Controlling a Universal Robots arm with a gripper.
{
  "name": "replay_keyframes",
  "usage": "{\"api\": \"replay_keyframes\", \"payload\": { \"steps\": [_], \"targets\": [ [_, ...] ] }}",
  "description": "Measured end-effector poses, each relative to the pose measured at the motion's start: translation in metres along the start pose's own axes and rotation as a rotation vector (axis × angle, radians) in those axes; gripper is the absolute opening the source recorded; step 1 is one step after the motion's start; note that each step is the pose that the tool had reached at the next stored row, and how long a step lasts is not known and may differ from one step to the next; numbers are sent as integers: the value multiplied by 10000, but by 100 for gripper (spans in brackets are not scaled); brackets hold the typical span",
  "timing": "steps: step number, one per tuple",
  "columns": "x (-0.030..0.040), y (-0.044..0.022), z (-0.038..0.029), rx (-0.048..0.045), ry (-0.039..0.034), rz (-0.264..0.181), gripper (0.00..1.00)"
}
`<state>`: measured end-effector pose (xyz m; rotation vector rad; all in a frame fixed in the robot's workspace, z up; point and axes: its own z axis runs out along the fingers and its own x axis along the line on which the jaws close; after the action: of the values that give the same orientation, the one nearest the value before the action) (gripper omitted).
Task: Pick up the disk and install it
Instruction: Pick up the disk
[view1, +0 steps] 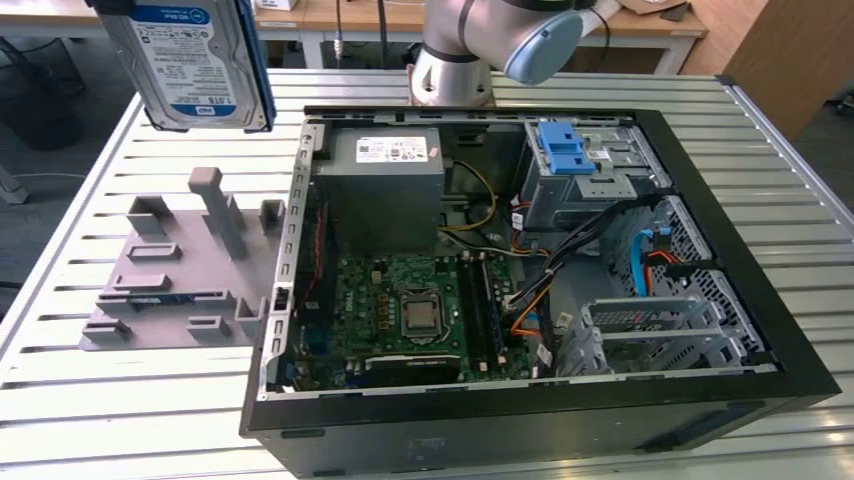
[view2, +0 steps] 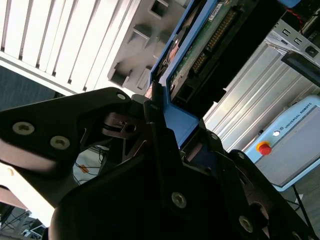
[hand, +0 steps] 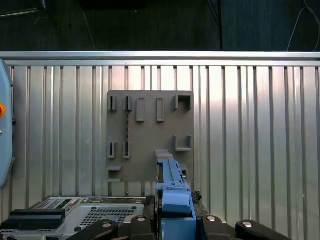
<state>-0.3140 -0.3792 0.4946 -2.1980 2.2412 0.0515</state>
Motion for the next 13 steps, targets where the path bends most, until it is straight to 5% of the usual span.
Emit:
{"api": "replay_keyframes", "payload": {
  "steps": [13],
  "targets": [
    [15,-48,-1,12,-5,-2,36]
  ]
}}
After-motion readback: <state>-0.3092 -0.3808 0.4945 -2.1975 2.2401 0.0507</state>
